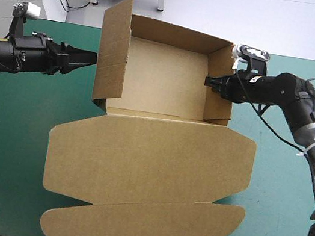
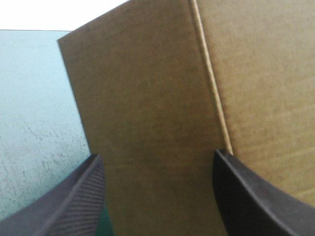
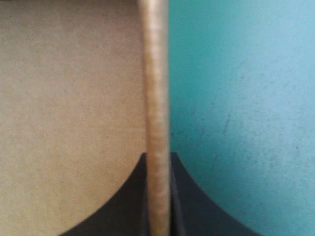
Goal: Fold the box
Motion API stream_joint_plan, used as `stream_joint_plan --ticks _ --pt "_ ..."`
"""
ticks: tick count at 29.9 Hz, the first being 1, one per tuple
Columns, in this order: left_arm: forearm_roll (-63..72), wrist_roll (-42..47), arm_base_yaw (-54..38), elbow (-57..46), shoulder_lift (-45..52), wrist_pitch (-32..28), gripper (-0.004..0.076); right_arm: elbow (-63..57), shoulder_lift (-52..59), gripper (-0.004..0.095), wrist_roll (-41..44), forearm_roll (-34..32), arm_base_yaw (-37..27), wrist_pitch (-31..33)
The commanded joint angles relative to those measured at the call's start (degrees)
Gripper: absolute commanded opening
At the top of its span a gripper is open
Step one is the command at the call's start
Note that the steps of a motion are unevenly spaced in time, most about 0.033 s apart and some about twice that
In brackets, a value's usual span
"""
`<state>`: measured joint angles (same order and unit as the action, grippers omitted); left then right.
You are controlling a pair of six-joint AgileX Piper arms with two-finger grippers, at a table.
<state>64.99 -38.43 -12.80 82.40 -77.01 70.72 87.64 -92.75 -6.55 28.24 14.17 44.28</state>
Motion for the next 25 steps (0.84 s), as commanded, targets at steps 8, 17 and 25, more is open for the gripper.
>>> stream_joint_plan --ticks 8,17,25 --pt "3.4 2.9 0.5 1.4 2.5 3.5 0.0449 1.5 1.5 -0.0011 1.2 2.8 4.7 -10.3" --pt "1.7 2.9 6.1 1.4 2.6 3.5 0.0449 1.5 0.5 -0.0009 1.3 2.6 4.7 -8.5" --pt "0.2 4.2 7.1 1.4 2.6 3.5 0.0449 1.5 -0.5 -0.0008 1.8 1.6 4.7 -7.7"
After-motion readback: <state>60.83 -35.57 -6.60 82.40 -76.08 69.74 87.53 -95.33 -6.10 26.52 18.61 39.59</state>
